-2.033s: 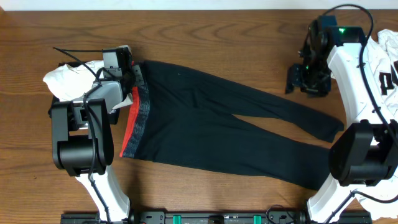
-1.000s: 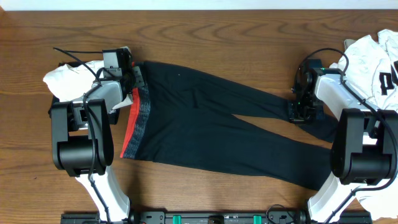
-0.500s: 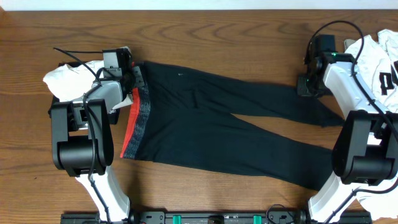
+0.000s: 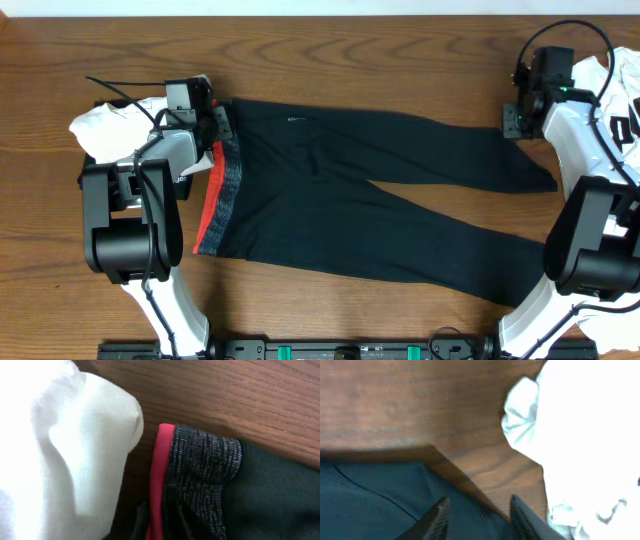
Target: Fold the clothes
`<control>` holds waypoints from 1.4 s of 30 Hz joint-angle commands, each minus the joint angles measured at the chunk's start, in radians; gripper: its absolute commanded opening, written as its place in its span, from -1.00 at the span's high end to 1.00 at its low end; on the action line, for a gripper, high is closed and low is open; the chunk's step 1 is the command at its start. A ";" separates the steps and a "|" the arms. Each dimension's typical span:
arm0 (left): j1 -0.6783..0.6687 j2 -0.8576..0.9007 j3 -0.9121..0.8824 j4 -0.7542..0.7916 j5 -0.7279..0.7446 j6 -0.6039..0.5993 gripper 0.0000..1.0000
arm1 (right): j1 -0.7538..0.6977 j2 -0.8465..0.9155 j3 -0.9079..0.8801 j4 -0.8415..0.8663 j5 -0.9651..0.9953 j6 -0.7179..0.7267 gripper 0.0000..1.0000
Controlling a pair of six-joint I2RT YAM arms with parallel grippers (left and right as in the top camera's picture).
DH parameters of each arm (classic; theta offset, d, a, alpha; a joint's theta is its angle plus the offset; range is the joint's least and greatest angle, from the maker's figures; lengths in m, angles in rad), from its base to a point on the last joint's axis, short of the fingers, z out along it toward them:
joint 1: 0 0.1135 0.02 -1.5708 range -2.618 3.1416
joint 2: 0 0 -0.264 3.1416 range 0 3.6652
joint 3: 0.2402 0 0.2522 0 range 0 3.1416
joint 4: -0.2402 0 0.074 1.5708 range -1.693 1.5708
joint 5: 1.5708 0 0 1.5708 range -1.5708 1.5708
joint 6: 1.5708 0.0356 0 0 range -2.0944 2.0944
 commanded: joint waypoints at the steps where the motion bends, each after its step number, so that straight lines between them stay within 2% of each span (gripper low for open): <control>1: -0.001 -0.021 0.013 -0.007 -0.015 0.002 0.56 | -0.009 0.001 0.038 -0.085 -0.002 -0.010 -0.07; 2: -0.001 -0.021 0.013 -0.008 -0.015 0.002 0.55 | -0.009 0.001 0.043 -0.131 -0.022 -0.010 -0.16; 4: -0.001 -0.021 0.013 -0.014 -0.015 0.002 0.54 | -0.009 0.000 0.045 -0.195 -0.108 -0.009 -0.20; 6: -0.001 -0.021 0.013 -0.015 -0.015 0.002 0.49 | -0.009 0.001 0.043 -0.250 -0.162 0.031 -0.12; 8: -0.001 -0.021 0.013 -0.014 -0.015 0.000 0.48 | -0.008 0.003 0.020 -0.267 -0.165 0.114 0.03; 22: -0.001 -0.024 0.013 -0.026 0.003 -0.007 0.43 | -0.009 0.003 -0.179 -0.098 0.002 0.204 0.03; 23: -0.001 -0.024 0.013 -0.027 0.004 -0.010 0.43 | -0.009 0.003 -0.191 -0.073 0.013 0.204 0.10; 25: -0.001 -0.024 0.013 -0.027 0.004 -0.014 0.42 | -0.009 0.003 -0.200 -0.041 0.019 0.203 0.47; 27: -0.001 -0.024 0.013 -0.027 0.004 -0.013 0.42 | -0.009 0.002 -0.197 -0.019 0.022 0.201 0.70; 29: -0.001 -0.024 0.013 -0.027 0.004 -0.014 0.42 | -0.009 0.002 -0.185 -0.012 0.047 0.196 0.92; 30: -0.001 -0.024 0.013 -0.027 0.004 -0.013 0.42 | -0.009 0.001 -0.175 -0.011 0.065 0.196 0.97; 36: -0.001 -0.024 0.013 -0.026 0.004 -0.013 0.41 | -0.043 -0.005 -0.079 -0.007 0.098 0.156 0.98; 42: -0.001 -0.026 0.013 -0.027 0.004 -0.014 0.41 | -0.085 -0.005 -0.036 0.110 0.014 0.109 0.89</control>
